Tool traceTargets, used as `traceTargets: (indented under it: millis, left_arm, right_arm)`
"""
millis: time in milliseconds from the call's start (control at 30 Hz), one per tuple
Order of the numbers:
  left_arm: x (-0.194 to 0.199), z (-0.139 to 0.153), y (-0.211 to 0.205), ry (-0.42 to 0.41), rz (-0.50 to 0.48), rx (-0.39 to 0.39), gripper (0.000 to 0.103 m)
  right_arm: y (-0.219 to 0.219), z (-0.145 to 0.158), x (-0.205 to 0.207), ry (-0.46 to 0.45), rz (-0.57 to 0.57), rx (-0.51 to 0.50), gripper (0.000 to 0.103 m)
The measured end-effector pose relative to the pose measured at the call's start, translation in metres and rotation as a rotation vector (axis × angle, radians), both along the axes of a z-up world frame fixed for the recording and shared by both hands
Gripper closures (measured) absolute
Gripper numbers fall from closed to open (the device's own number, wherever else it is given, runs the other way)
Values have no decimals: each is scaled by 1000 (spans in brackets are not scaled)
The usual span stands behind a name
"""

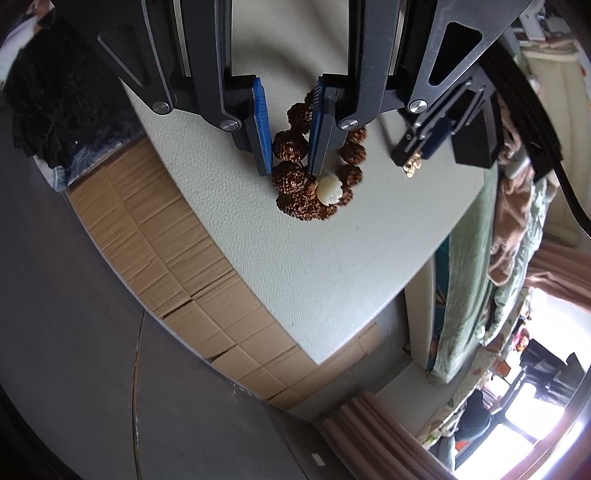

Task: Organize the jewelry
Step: 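Grasp the gold butterfly brooch with the left gripper while right lifts bracelet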

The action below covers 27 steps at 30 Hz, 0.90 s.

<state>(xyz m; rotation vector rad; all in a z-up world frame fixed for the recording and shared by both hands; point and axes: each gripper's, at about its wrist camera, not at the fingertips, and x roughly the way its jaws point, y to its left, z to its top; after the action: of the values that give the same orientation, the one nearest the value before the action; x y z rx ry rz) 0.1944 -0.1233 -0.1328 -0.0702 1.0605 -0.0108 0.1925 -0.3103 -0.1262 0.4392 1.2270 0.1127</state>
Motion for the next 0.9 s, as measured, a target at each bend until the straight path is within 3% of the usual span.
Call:
traceTargets:
  millis: [100, 233, 333, 400, 433, 467, 633, 767, 900]
  left_arm:
    - [-3, 3, 3, -6, -6, -14, 62]
    - [-11, 13, 8, -26, -14, -32, 62]
    - [-15, 19, 15, -39, -8, -48, 62]
    - [-18, 24, 20, -52, -2, -54, 62]
    - [-20, 26, 20, -57, 0, -54, 62]
    - [-22, 29, 23, -63, 2, -56, 62]
    - [-30, 43, 38, -90, 17, -84, 62]
    - [-38, 60, 57, -124, 39, -117, 62]
    - [-45, 71, 76, -145, 64, -158, 62]
  right_arm:
    - [6, -11, 1, 40, 20, -45, 81]
    - [21, -7, 0, 13, 93, -106, 60]
    - [37, -5, -2, -12, 123, -204, 59]
    - [39, -4, -3, -28, 116, -226, 62]
    - [41, -4, -3, -36, 111, -247, 77]
    - [41, -4, -1, -40, 109, -269, 82]
    - [28, 0, 6, -51, 72, -116, 83]
    - [26, 17, 4, -127, 73, 34, 83]
    - [36, 35, -1, -198, 94, 112, 83]
